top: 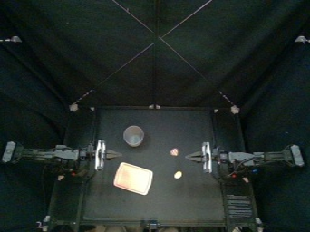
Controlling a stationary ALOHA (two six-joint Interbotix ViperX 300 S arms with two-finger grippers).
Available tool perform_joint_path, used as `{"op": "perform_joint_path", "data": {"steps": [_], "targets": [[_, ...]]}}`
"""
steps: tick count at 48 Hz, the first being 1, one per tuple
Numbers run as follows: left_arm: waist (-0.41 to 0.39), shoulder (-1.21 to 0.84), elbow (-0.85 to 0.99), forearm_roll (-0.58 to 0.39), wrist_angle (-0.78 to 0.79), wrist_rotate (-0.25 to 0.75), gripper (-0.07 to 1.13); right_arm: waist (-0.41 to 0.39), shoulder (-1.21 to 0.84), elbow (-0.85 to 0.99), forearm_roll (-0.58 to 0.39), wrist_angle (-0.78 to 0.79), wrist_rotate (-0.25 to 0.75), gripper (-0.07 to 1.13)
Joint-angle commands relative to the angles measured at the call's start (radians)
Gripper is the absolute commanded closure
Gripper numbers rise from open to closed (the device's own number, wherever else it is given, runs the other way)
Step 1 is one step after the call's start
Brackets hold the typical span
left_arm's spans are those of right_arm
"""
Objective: Pick the chip then place it on the pink plate
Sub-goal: Pick the chip
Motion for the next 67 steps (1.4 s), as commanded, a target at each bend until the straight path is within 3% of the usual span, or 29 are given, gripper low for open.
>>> {"op": "perform_joint_path", "data": {"steps": [1,13,23,42,53,59,67], "targets": [[0.0,0.003,-0.009,-0.003,0.002,-0.003,1.07,0.002,0.032,-0.002,0.011,-0.002,0.012,1.04],[0.0,0.003,-0.008,-0.003,0.003,-0.003,1.06,0.029,0.135,0.017,0.198,-0.003,0.183,1.04],[0.0,0.003,0.0,-0.008,0.003,-0.006,1.06,0.14,0.195,0.067,0.374,-0.003,0.42,1.03],[0.0,0.003,0.04,-0.078,0.002,-0.006,1.06,0.364,0.405,0.072,0.578,0.009,0.805,1.03],[0.0,0.003,0.049,-0.095,-0.002,-0.003,1.06,0.407,0.641,0.015,0.707,-0.003,0.891,1.02],[0.0,0.003,0.054,-0.095,0.0,-0.005,1.06,0.405,0.749,-0.018,0.767,-0.081,0.904,0.85],[0.002,0.003,0.055,-0.095,-0.002,-0.002,1.06,0.426,0.825,-0.034,0.888,-0.129,0.905,0.33]]}}
